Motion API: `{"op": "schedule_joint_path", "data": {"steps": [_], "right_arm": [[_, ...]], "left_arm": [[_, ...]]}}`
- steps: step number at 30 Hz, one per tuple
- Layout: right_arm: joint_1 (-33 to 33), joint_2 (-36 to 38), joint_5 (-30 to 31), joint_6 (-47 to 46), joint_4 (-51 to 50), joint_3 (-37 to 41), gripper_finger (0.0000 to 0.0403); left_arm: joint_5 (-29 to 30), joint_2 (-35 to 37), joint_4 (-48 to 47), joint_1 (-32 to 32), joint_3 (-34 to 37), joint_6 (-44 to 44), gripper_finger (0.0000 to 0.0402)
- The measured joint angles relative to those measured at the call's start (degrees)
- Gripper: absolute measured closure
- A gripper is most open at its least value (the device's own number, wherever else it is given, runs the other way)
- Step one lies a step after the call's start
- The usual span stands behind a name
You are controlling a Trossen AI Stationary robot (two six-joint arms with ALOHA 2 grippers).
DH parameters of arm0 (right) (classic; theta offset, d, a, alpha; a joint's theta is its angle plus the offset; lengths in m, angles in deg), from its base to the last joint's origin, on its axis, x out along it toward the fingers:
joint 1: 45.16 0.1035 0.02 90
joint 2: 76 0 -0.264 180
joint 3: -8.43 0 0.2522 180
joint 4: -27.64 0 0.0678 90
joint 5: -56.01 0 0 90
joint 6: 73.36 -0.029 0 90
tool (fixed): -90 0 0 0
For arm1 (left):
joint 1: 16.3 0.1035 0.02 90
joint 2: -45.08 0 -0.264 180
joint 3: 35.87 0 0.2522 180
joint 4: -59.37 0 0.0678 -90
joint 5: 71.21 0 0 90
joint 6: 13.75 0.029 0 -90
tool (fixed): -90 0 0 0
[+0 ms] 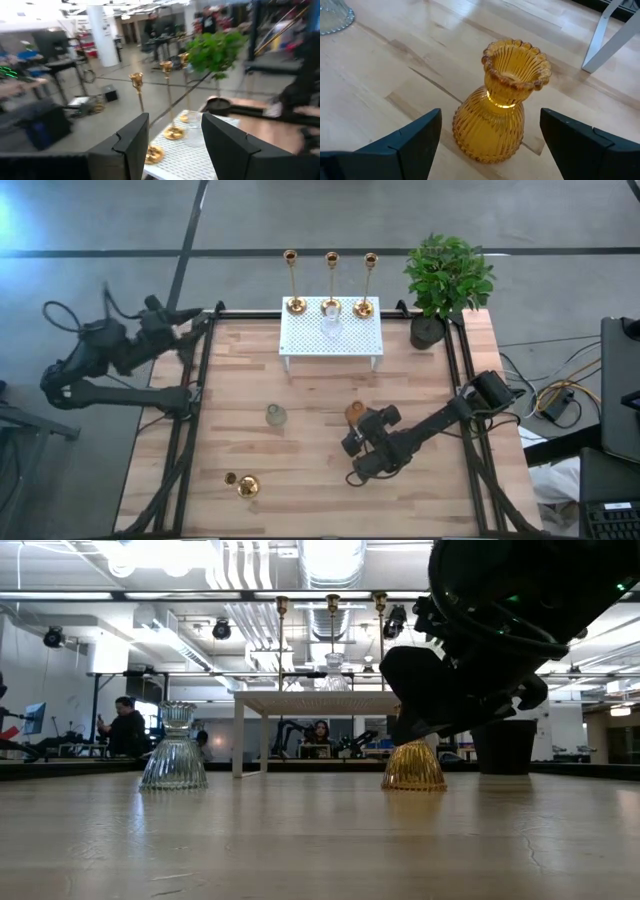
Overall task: Pick & Place candle stick holders
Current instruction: Put the yellow glass candle holder on the shelf
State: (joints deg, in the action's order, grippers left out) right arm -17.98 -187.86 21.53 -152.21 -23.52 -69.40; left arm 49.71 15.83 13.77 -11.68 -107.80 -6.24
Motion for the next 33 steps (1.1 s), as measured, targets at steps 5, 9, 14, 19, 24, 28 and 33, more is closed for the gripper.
{"op": "schedule_joint_path", "data": {"steps": [5,9,14,19,24,28,33], "right_arm": [[-0.67,0.0,0.08,-0.29,-0.12,0.0,0.0078],[-0.73,0.0,0.2,-0.48,-0.05,0.0,0.0078],[-1.01,0.02,1.53,-0.55,0.13,0.04,0.0078],[-2.62,0.02,1.51,-0.66,1.35,0.78,0.0078],[-3.87,0.02,1.24,-0.68,2.37,0.87,0.0079],[-4.19,0.02,1.17,-0.48,2.39,0.87,0.0098],[-4.22,0.02,0.94,-0.48,2.33,0.98,0.0141]], "left_arm": [[-2.45,3.44,-3.86,0.02,4.36,-8.31,0.0213],[-3.42,7.29,-3.31,0.0,8.55,-11.41,0.0213],[-4.39,13.39,-1.89,0.0,13.13,-12.12,0.0213],[-8.0,19.33,-2.17,0.02,17.52,-11.72,0.0213],[-12.13,24.7,-2.42,0.02,21.04,-12.68,0.0213],[-14.94,28.14,-1.63,0.02,23.59,-14.58,0.0213],[-18.92,28.98,-2.16,0.01,26.28,-16.88,0.0213]]}}
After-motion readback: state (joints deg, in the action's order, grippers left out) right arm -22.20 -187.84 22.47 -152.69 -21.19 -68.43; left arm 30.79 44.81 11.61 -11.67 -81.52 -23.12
